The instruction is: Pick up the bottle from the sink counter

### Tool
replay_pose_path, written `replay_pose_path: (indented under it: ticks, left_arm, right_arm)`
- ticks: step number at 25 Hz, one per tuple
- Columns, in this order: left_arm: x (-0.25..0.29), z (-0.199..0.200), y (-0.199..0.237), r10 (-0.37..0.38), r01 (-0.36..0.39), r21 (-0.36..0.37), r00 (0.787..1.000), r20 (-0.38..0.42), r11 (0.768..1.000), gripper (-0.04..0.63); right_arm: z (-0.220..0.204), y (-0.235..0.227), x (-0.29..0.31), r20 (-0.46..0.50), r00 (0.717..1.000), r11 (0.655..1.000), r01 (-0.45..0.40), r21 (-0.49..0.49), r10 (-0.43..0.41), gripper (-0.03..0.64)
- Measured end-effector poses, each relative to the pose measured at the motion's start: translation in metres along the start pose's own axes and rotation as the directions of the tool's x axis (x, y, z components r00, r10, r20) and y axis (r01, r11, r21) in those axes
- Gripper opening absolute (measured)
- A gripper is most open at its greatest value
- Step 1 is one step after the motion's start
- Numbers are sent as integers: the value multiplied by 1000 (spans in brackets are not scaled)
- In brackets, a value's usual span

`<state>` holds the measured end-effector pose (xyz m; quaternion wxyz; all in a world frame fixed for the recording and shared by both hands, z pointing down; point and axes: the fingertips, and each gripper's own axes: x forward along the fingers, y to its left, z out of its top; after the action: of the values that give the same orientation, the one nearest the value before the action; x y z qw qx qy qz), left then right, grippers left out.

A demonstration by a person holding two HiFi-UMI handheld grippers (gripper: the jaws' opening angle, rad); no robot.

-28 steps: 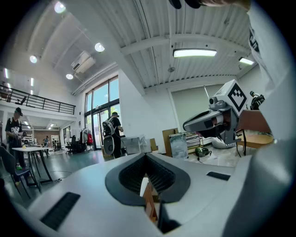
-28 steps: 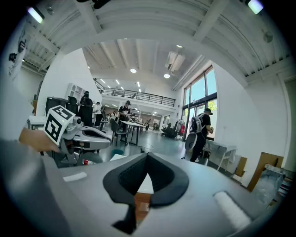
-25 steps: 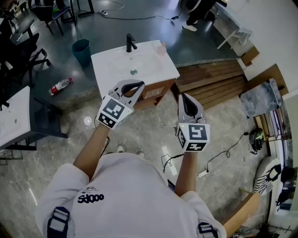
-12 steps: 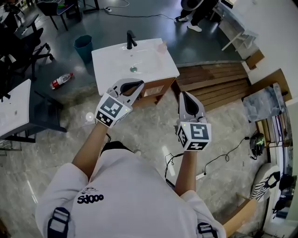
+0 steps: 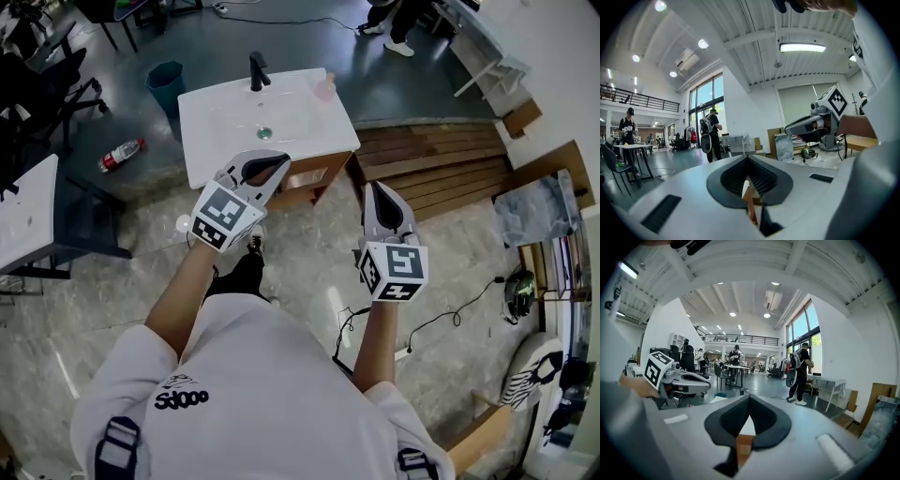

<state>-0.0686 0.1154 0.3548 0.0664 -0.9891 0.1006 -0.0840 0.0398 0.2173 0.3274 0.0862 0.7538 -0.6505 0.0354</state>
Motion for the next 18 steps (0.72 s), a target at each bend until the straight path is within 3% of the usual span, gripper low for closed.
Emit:
replay_pose_path:
  ticks: [7, 18]
  left_arm:
    - [60, -6, 40, 8, -7, 34, 1000, -11, 999, 5]
    - [147, -1, 124, -9, 9, 8, 1000, -3, 1000, 5]
  right_arm:
    - [4, -37, 56, 2, 1000, 1000, 6, -14, -6, 11]
    - [19, -86, 169, -26, 1000, 1000, 12, -23, -12, 11]
